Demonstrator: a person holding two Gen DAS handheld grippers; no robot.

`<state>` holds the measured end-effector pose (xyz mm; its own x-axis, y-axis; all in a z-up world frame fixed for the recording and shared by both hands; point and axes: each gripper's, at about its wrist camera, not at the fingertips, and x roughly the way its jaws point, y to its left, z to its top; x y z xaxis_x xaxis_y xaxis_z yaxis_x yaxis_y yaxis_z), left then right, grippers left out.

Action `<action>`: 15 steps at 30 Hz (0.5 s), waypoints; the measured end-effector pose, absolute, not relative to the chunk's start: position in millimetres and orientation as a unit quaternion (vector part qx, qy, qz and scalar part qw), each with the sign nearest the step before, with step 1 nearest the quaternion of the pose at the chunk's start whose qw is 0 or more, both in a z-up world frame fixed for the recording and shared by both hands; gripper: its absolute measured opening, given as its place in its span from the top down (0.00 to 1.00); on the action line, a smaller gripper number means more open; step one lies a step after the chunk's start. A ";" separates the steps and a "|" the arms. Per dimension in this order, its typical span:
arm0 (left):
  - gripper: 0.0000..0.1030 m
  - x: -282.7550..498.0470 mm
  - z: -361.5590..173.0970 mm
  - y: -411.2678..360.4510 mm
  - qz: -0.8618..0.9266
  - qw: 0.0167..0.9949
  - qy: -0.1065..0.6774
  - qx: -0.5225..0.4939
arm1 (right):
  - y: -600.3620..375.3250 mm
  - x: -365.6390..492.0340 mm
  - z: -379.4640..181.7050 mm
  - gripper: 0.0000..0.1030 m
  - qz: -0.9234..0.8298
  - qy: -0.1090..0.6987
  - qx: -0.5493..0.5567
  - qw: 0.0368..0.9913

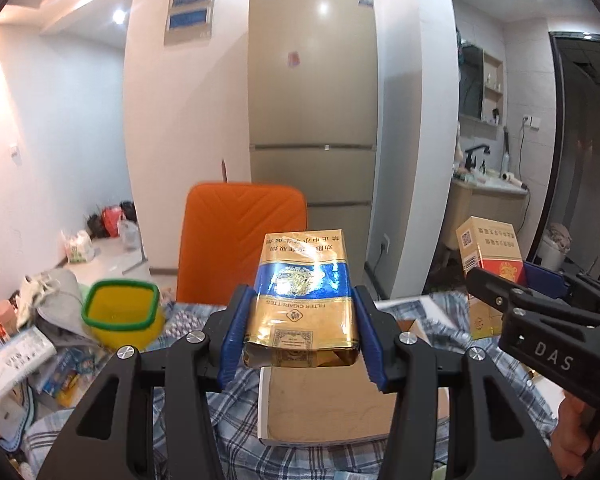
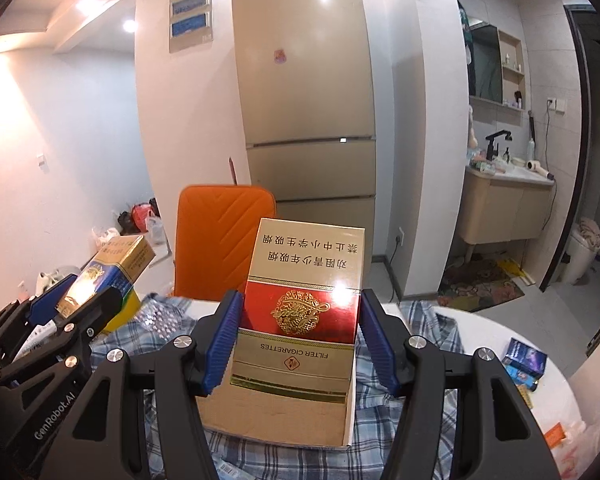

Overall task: Organize soft objects
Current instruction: 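Lower both packs into the cardboard box and open both tools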

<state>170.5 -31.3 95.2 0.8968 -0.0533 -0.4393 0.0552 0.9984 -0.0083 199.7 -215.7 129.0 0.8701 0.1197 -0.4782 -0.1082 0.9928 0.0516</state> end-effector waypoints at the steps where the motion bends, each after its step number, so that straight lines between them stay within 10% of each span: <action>1: 0.52 175.5 89.2 -30.4 -0.029 0.971 0.237 0.002 | -214.9 206.4 121.9 0.40 0.060 0.256 0.010 0.965; 15: 0.50 237.4 3.2 -28.4 -0.028 0.925 0.379 0.000 | -199.6 276.9 19.4 0.40 0.068 0.390 -0.017 0.918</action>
